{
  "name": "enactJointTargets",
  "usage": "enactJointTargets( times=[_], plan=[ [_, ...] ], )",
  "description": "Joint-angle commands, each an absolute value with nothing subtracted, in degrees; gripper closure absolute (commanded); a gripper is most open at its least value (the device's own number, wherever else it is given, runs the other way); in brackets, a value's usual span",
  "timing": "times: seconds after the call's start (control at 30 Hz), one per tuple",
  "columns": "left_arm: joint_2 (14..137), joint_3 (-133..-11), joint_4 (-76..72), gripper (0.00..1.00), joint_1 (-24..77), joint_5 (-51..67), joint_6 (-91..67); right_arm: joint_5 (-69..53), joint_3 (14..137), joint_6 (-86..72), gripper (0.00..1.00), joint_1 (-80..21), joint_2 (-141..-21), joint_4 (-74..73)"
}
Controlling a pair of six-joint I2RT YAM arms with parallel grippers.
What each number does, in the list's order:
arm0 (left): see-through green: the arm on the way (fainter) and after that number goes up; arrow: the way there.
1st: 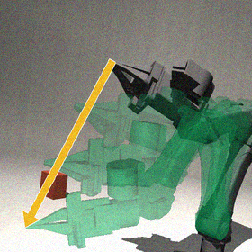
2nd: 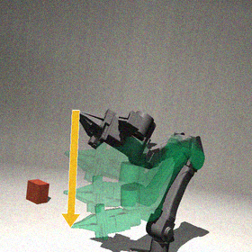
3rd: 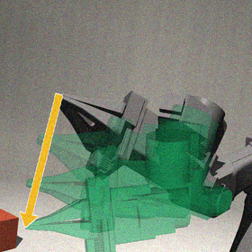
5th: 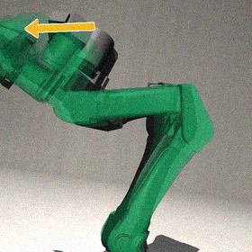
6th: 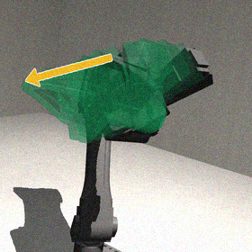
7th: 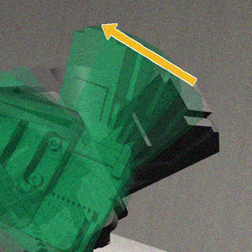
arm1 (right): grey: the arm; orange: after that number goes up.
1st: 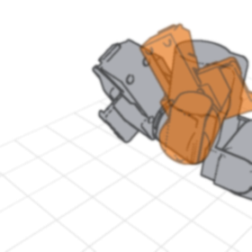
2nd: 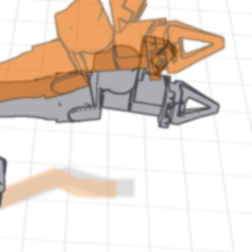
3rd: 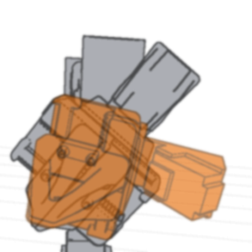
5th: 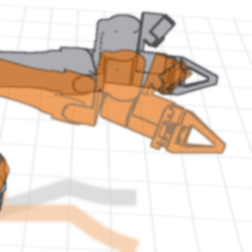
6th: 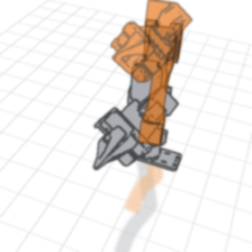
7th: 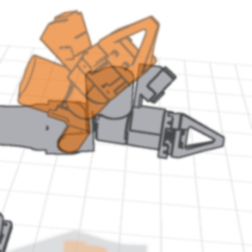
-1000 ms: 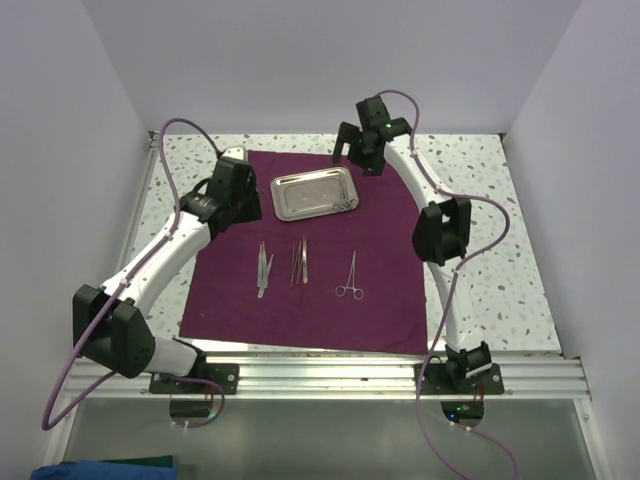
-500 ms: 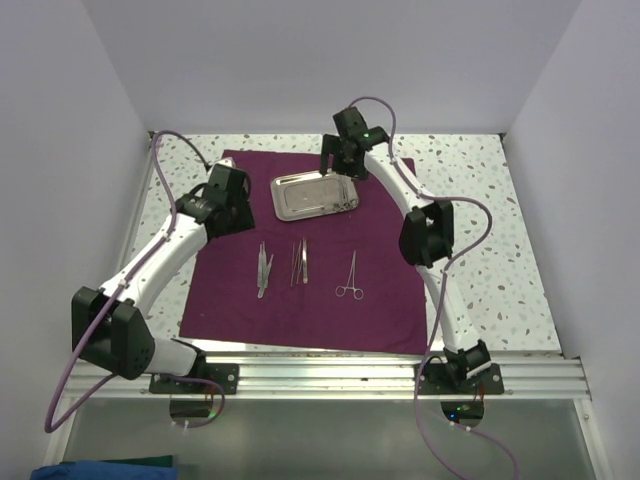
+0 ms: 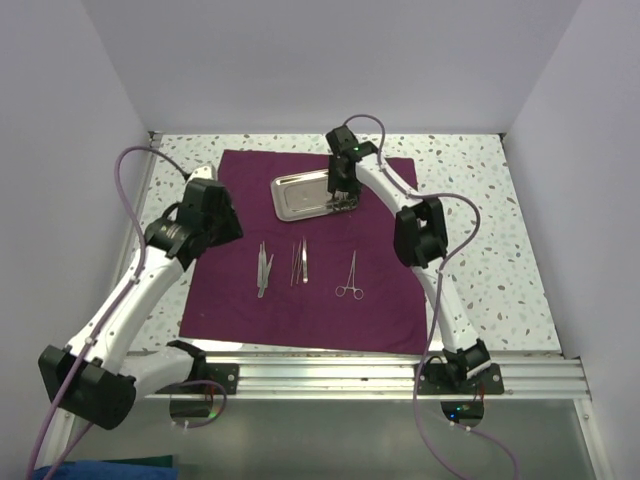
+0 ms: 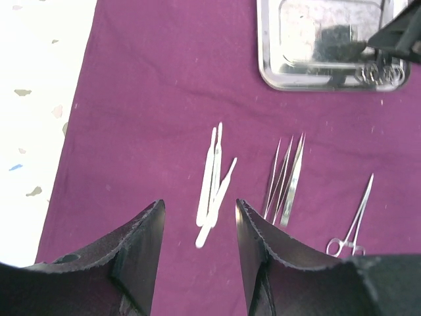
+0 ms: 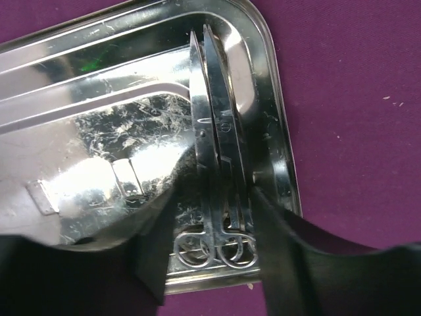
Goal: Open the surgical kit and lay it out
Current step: Pick up the medical item from the container.
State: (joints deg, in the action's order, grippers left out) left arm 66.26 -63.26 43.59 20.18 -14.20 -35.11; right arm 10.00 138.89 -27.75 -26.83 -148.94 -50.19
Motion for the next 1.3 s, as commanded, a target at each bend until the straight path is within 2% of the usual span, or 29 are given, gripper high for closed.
enactJointTargets(
  times=[0.0,0.17,0.23,0.27,0.3,0.33,0.6,0.97,1.27],
  plan=[
    [59.9,-59.2,44.4,0.49,19.6,-12.6,-34.7,15.5,143.2,-26.0,0.52,-28.7,-152.5,-53.9],
    [55.6,-55.9,46.1,0.48,19.7,-11.0,-34.4,19.8,139.9,-25.8,0.65,-30.4,-152.1,-58.0],
    [54.6,-54.6,45.6,0.48,19.7,-11.0,-34.3,20.0,137.1,-26.1,0.75,-31.0,-151.8,-58.5],
    [54.4,-53.4,44.7,0.48,19.6,-11.0,-34.3,20.1,136.6,-26.1,0.83,-31.1,-151.9,-58.9],
    [54.5,-53.1,44.4,0.49,19.7,-11.1,-34.5,20.3,136.4,-26.0,0.95,-31.5,-152.6,-59.3],
    [54.7,-52.8,44.1,0.48,19.7,-11.2,-34.5,20.6,136.5,-26.1,1.00,-31.5,-152.9,-60.5],
    [57.8,-53.9,40.5,0.49,19.6,-11.0,-34.9,19.7,137.9,-24.7,1.00,-31.5,-151.4,-61.1],
    [63.0,-58.4,37.6,0.48,19.7,-12.8,-32.7,17.8,140.5,-23.2,1.00,-31.5,-138.0,-57.8],
    [68.6,-60.2,38.3,0.40,19.7,-11.6,-30.1,17.0,127.6,-25.9,1.00,-31.5,-124.1,-55.5]
  ],
)
